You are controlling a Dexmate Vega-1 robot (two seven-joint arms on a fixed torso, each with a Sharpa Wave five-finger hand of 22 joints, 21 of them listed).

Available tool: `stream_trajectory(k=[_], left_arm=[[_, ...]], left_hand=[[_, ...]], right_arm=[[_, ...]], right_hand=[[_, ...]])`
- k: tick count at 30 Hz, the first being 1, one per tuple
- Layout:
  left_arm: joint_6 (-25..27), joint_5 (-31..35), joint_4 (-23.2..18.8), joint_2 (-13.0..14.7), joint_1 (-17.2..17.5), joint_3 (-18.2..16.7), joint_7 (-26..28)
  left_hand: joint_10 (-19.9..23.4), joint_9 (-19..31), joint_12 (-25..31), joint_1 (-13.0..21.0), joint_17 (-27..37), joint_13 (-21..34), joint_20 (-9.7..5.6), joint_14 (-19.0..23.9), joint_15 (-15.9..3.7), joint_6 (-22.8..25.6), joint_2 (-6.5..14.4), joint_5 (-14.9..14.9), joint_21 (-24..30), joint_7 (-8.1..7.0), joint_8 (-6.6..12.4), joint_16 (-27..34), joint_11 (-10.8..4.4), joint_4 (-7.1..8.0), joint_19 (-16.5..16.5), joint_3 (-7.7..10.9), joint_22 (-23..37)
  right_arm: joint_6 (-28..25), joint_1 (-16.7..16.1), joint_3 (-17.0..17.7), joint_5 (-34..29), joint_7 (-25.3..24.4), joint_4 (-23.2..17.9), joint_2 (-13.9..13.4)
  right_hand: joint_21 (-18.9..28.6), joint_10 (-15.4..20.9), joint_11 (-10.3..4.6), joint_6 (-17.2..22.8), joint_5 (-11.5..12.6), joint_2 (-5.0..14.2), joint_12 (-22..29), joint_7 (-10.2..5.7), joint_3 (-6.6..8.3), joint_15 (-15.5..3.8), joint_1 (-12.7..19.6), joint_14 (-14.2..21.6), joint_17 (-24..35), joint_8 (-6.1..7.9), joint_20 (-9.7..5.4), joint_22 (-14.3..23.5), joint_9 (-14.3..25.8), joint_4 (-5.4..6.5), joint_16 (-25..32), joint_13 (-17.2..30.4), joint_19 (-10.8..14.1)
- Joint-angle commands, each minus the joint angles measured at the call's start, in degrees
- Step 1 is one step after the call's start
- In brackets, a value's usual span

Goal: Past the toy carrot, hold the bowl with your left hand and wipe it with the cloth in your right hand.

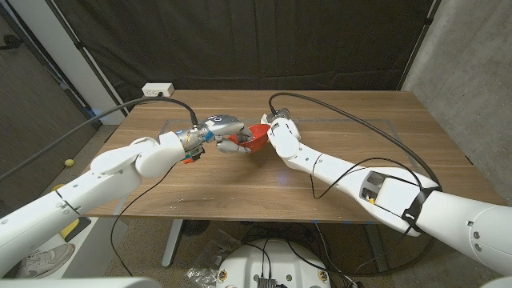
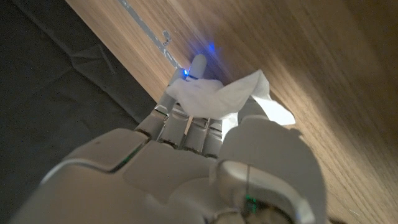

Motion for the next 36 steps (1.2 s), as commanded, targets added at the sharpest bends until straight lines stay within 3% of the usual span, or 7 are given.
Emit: stream_trajectory(k=[1, 4, 6, 10, 15, 22, 36], left_arm=[[0.0, 0.3, 0.7, -0.6, -1.2, 0.9, -0.7], [0.3, 1.1, 0.9, -0.9, -1.4, 1.2, -0.5], [0.6, 1.8, 1.0, -1.0, -1.6, 1.4, -0.3], [2.4, 6.0, 0.5, -1.3, -1.4, 1.9, 1.1], [4.8, 11.5, 0.0, -1.9, -1.5, 2.9, 1.6], [6.7, 12.8, 0.2, -3.0, -2.7, 3.6, -0.6], [9.2, 12.1, 3.3, -4.9, -6.3, 4.9, -4.7]], left_hand=[[0.5, 0.4, -0.4, 0.7, 0.3, 0.2, -2.77, 0.3, -0.11, 3.1, 1.1, 0.2, 0.4, 3.02, 0.27, -0.3, -0.42, 0.47, -0.4, 0.07, 0.0], [0.5, 0.4, -0.5, 0.7, 0.4, 0.2, -2.78, 0.3, -0.1, 3.1, 1.1, 0.1, 0.4, 2.88, 0.23, -0.4, -0.43, 0.58, -0.4, 0.05, -0.1], [0.4, 0.3, -0.5, 0.7, 0.5, 0.3, -2.8, 0.4, -0.1, 3.3, 1.0, 0.1, 0.5, 2.92, 0.21, -0.5, -0.42, 0.67, -0.4, 0.03, -0.1], [0.4, 0.2, -0.6, 0.7, 0.6, 0.4, -2.87, 0.4, -0.1, 3.4, 0.9, 0.1, 0.4, 2.89, 0.16, -0.6, -0.43, 0.85, -0.4, -0.02, -0.2], [0.5, 0.4, -0.6, 0.6, 0.7, 0.4, -2.85, 0.4, -0.11, 3.3, 0.8, 0.1, 0.4, 2.81, 0.17, -0.7, -0.43, 1.03, -0.4, -0.07, -0.3], [0.6, 0.4, -0.6, 0.7, 0.9, 0.8, -2.91, 0.4, -0.12, 3.5, 0.6, 0.3, 0.3, 2.73, 0.17, -1.0, -0.46, 1.22, -0.4, -0.11, -0.3], [0.7, 0.5, -0.8, 1.0, 1.3, 1.1, -2.9, 0.5, -0.14, 3.6, 0.4, 0.6, 0.3, 2.74, 0.1, -1.3, -0.45, 1.58, -0.4, -0.09, -0.3]], right_arm=[[2.3, -2.1, 1.0, 0.3, -8.0, -2.9, -2.5], [3.2, -3.0, 2.3, 1.7, -10.9, -3.7, -3.1], [3.5, -3.6, 3.3, 2.7, -12.9, -4.1, -3.2], [2.6, -5.4, 5.6, 4.8, -18.6, -4.7, -3.1], [0.8, -7.9, 9.2, 8.3, -26.4, -5.7, -2.6], [0.6, -10.8, 14.5, 15.1, -33.7, -8.8, -3.1], [3.0, -14.9, 21.2, 28.3, -37.9, -16.9, -5.7]], right_hand=[[4.1, 10.4, -2.54, 13.7, -0.1, 0.35, 4.3, -2.07, -0.01, -7.83, 3.6, 2.8, 5.8, 2.44, -3.87, 0.8, 0.6, 0.67, 4.7, 2.4, 0.6], [6.2, 16.8, -2.47, 22.3, -1.0, 1.77, 7.7, -2.87, 0.26, -7.75, 4.8, 5.8, 9.0, 4.62, -4.12, -0.6, 1.2, 1.32, 6.9, 4.5, 1.3], [7.0, 18.3, -2.68, 23.8, -1.4, 1.9, 8.6, -3.07, 0.29, -7.74, 5.2, 7.0, 10.0, 5.05, -4.25, -1.0, 1.4, 1.42, 7.5, 5.2, 1.6], [8.0, 19.6, -1.6, 24.9, -1.9, 2.13, 9.6, -2.33, 0.35, -7.7, 5.8, 8.4, 11.7, 5.22, -4.21, -1.4, 1.5, 1.47, 8.7, 6.3, 1.7], [8.7, 19.9, -1.56, 25.4, -2.1, 2.15, 10.0, -1.83, 0.44, -7.7, 6.3, 8.8, 12.5, 5.33, -4.19, -1.5, 1.6, 1.36, 9.2, 6.9, 1.8], [9.6, 20.1, -1.33, 26.1, -2.3, 2.17, 10.3, -1.46, 0.48, -7.66, 6.8, 8.9, 13.7, 5.48, -4.24, -1.6, 1.8, 1.41, 9.6, 7.6, 1.8], [11.6, 21.1, -0.17, 27.3, -2.7, 2.0, 11.3, -0.81, 0.49, -7.62, 7.5, 9.4, 15.9, 5.54, -4.0, -2.0, 2.0, 1.51, 10.3, 9.3, 2.0]])
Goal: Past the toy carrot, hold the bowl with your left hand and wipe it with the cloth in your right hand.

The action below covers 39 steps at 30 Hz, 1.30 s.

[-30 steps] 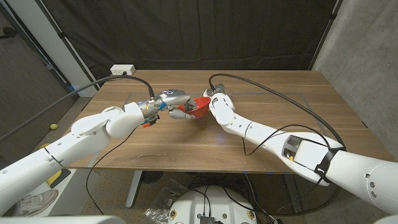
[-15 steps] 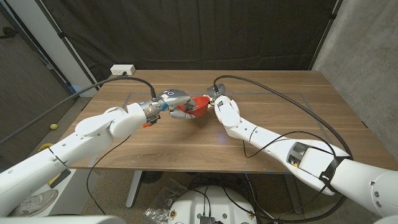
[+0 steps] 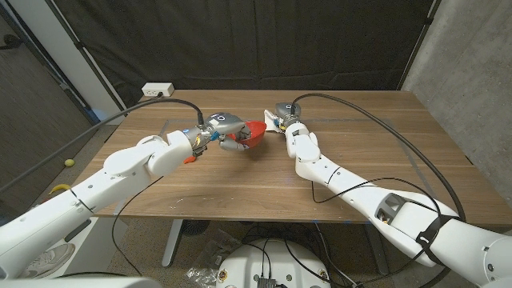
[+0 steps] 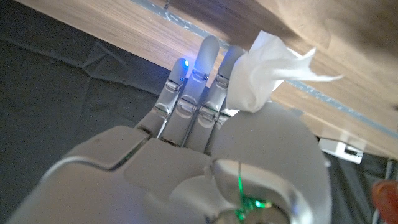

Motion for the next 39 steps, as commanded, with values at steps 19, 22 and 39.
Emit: stream_trajectory(k=[19, 22, 39], left_arm=[[1.9, 7.3, 5.2, -3.9, -9.3, 4.8, -3.2], [1.6, 7.5, 6.0, -4.7, -10.3, 5.3, -3.3], [-0.2, 5.8, 9.1, -8.4, -9.6, 4.9, 6.5]], left_hand=[[0.3, 0.2, -0.5, 1.2, 0.8, 0.7, -3.18, 0.4, 0.0, 3.3, 0.1, 0.9, 0.0, 2.63, 0.2, -0.6, -0.41, 1.24, -0.1, 0.31, 0.1], [0.3, 0.2, -0.6, 1.3, 0.9, 0.7, -3.2, 0.5, 0.0, 3.4, 0.0, 1.0, 0.0, 2.61, 0.2, -0.6, -0.4, 1.36, -0.1, 0.3, 0.1], [0.5, 0.4, -0.9, 1.6, 1.4, 0.9, -3.27, 0.5, -0.01, 3.3, -0.2, 1.4, 0.0, 2.52, 0.03, -0.9, -0.4, 1.9, -0.1, 0.26, 0.2]], right_arm=[[6.6, -6.8, 9.0, 20.5, -7.8, -15.3, -5.6], [6.9, -7.4, 9.8, 22.3, -7.9, -16.5, -5.8], [15.3, -12.2, 19.0, 43.4, -6.6, -17.9, -4.7]], right_hand=[[3.2, 2.4, 2.07, 5.1, -0.3, -0.71, 1.5, -0.57, 0.41, -4.3, 1.8, 1.5, 2.8, 0.5, -2.78, -0.5, 0.2, -0.14, 0.8, 2.3, 0.5], [3.5, 2.6, 2.46, 5.4, -0.3, -0.86, 1.6, -0.29, 0.51, -4.27, 2.0, 1.7, 3.0, 0.42, -2.62, -0.7, 0.0, -0.25, 0.8, 2.4, 0.5], [5.0, 3.2, 2.94, 5.9, -0.3, -1.21, 1.6, 0.61, 0.82, -4.29, 2.7, 2.6, 4.0, 0.04, -2.12, -1.1, -0.1, -0.53, 0.9, 2.9, 0.7]])
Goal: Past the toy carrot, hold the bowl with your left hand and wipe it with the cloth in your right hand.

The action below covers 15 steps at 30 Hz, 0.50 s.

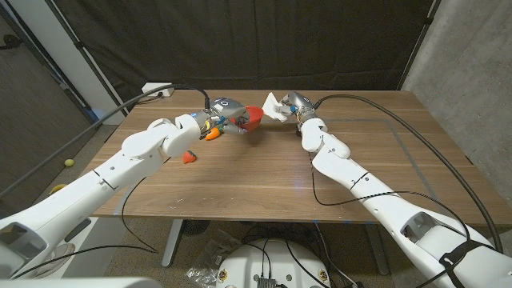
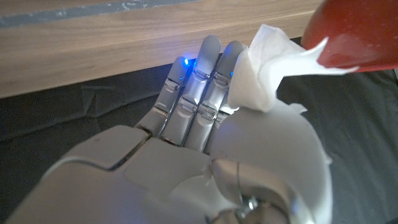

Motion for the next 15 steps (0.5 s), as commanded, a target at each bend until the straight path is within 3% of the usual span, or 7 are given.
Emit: stream_trajectory(k=[1, 4, 7, 15], left_arm=[[-1.3, -1.3, 2.3, -2.6, 0.9, -0.5, 8.5], [-1.5, -1.8, 2.5, -3.0, 1.8, -1.0, 11.2], [-1.9, -2.2, 2.9, -3.5, 3.0, -1.4, 14.5], [-1.9, -4.2, 2.9, -3.6, 4.0, -1.6, 14.8]], left_hand=[[0.4, 0.4, -0.3, 0.9, 0.4, 0.1, -3.24, 0.6, -0.02, 3.1, 0.6, 0.3, 0.0, 2.72, 0.01, -0.3, -0.27, 0.52, -0.1, 0.26, 0.2], [0.4, 0.5, -0.4, 0.9, 0.5, 0.1, -3.24, 0.6, -0.02, 3.1, 0.5, 0.4, 0.1, 2.55, 0.04, -0.4, -0.28, 0.64, -0.1, 0.24, 0.2], [0.5, 0.3, -0.4, 1.0, 0.6, 0.2, -3.3, 0.6, -0.02, 3.1, 0.5, 0.5, 0.0, 2.57, -0.13, -0.4, -0.29, 0.79, -0.1, 0.22, 0.2], [0.4, 0.4, -0.6, 1.1, 0.8, 0.2, -3.38, 0.8, -0.03, 3.1, 0.4, 0.6, 0.1, 2.43, -0.15, -0.6, -0.28, 1.07, -0.1, 0.18, 0.2]], right_arm=[[6.7, -3.4, 6.5, 15.1, 1.2, -0.8, 0.6], [8.1, -4.1, 8.1, 19.3, 1.8, -0.3, 1.2], [13.0, -4.8, 11.1, 27.4, 5.6, 2.4, 1.9], [20.2, -5.4, 14.8, 40.2, 12.2, 8.5, 3.5]], right_hand=[[0.8, 0.6, 0.34, 3.0, -0.1, -0.01, 0.4, -1.86, 0.43, -3.6, 0.8, 0.9, 0.5, -0.18, -2.06, -0.1, 0.2, -0.14, 0.3, 0.4, 0.7], [1.3, 0.8, 0.38, 3.0, -0.1, -0.06, 0.3, -1.59, 0.5, -3.6, 1.0, 1.1, 0.8, -0.24, -1.87, 0.0, 0.3, -0.2, 0.4, 0.3, 0.9], [2.0, 1.0, 0.41, 3.0, -0.1, -0.11, 0.4, -1.48, 0.55, -3.62, 1.2, 1.5, 1.1, -0.24, -1.89, 0.3, 0.5, -0.25, 0.6, 0.5, 1.2], [3.2, 1.1, 0.58, 3.0, -0.3, -0.12, 0.4, -0.69, 0.69, -3.62, 1.9, 1.9, 2.5, -0.31, -2.0, 0.3, 1.0, -0.44, 1.4, 1.0, 1.2]])
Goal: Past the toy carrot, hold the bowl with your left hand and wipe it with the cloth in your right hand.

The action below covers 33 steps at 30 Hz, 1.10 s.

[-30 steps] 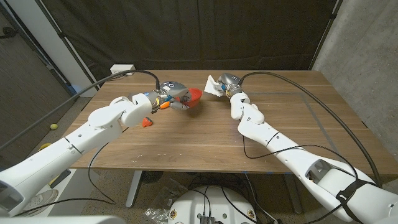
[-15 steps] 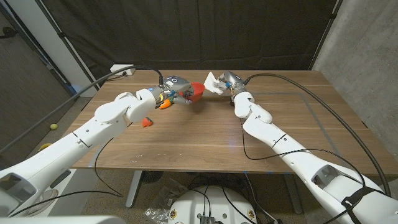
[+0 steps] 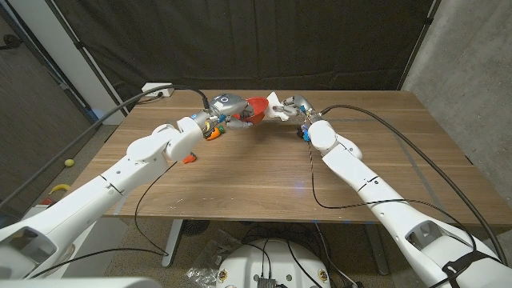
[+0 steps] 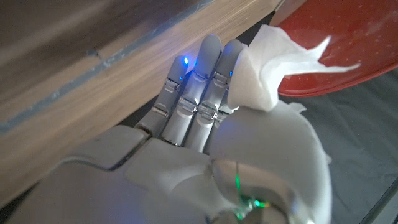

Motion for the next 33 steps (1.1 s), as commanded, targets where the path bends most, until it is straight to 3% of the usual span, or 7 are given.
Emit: stream_trajectory(k=[1, 7, 17, 26, 33], left_arm=[[-0.5, -2.8, 0.8, -1.1, 2.0, -0.7, 4.0], [-0.3, -5.9, 0.6, -1.2, 2.1, -0.6, 1.5], [1.4, -5.8, -2.0, 0.0, 2.7, -0.4, -1.6], [3.1, -5.1, -1.6, -2.2, 3.3, -0.8, 2.5], [4.5, -7.4, 0.8, -6.2, 3.3, -1.5, 7.5]], left_hand=[[0.4, 0.2, -0.2, 1.1, 0.4, 0.1, -3.39, 0.8, -0.03, 3.1, 0.4, 0.6, 0.1, 2.39, 0.1, -0.1, -0.29, 0.47, -0.1, 0.17, 0.2], [0.5, 0.2, -0.3, 1.4, 0.6, 0.3, -3.34, 0.8, -0.04, 3.3, 0.4, 0.7, 0.2, 2.69, 0.08, -0.3, -0.29, 0.7, -0.1, 0.16, 0.2], [0.5, 0.3, -0.6, 1.9, 0.9, 0.2, -3.05, 1.2, -0.01, 3.2, 0.5, 0.7, 0.5, 2.9, 0.01, -0.3, -0.27, 0.81, 0.1, 0.23, 0.3], [0.7, 0.3, -0.8, 2.1, 1.1, 0.2, -3.05, 1.2, 0.0, 3.2, 0.5, 0.6, 0.7, 3.05, -0.1, -0.5, -0.26, 1.03, 0.0, 0.18, 0.4], [0.8, 0.3, -0.9, 2.4, 1.3, 0.2, -2.95, 1.3, 0.0, 3.2, 0.4, 0.5, 0.9, 3.26, -0.22, -0.7, -0.21, 1.21, 0.0, 0.16, 0.4]], right_arm=[[10.3, -1.8, 6.5, 20.4, 8.3, 7.0, 2.3], [12.7, -2.1, 8.0, 25.9, 11.5, 9.6, 3.2], [15.8, -3.5, 8.7, 26.6, 9.2, 9.8, 3.4], [17.4, -4.0, 7.9, 28.7, 12.3, 9.4, 3.2], [19.2, -5.4, 7.3, 29.6, 12.4, 8.6, 3.9]], right_hand=[[0.9, 0.7, 0.03, 2.4, -0.1, 0.1, 0.5, -1.19, 0.46, -3.01, 1.0, 0.6, 0.9, -0.01, -1.63, 0.2, 0.5, -0.22, 0.7, 0.5, 0.4], [1.4, 0.5, -0.11, 2.3, -0.2, 0.24, 0.5, -1.06, 0.48, -2.98, 1.3, 0.4, 1.8, -0.08, -1.88, 0.2, 0.8, -0.12, 1.1, 1.0, -0.1], [2.6, -0.4, -0.23, 2.0, -0.5, 0.55, 0.2, -1.68, 0.17, -2.97, 1.1, -0.9, 3.8, -0.32, -3.21, 0.1, 1.6, 0.46, 1.6, 1.8, -1.5], [4.1, 0.2, -0.07, 2.5, -0.6, 0.45, 0.0, -1.63, -0.07, -3.02, 1.5, -1.1, 4.5, -0.65, -3.19, 0.0, 1.5, 0.4, 1.7, 1.7, -1.5], [5.0, 0.6, -0.09, 2.6, -0.6, 0.23, 0.0, -1.3, -0.15, -2.99, 2.0, -0.8, 5.1, -1.07, -3.2, -0.1, 1.2, 0.17, 2.1, 1.7, -1.2]])
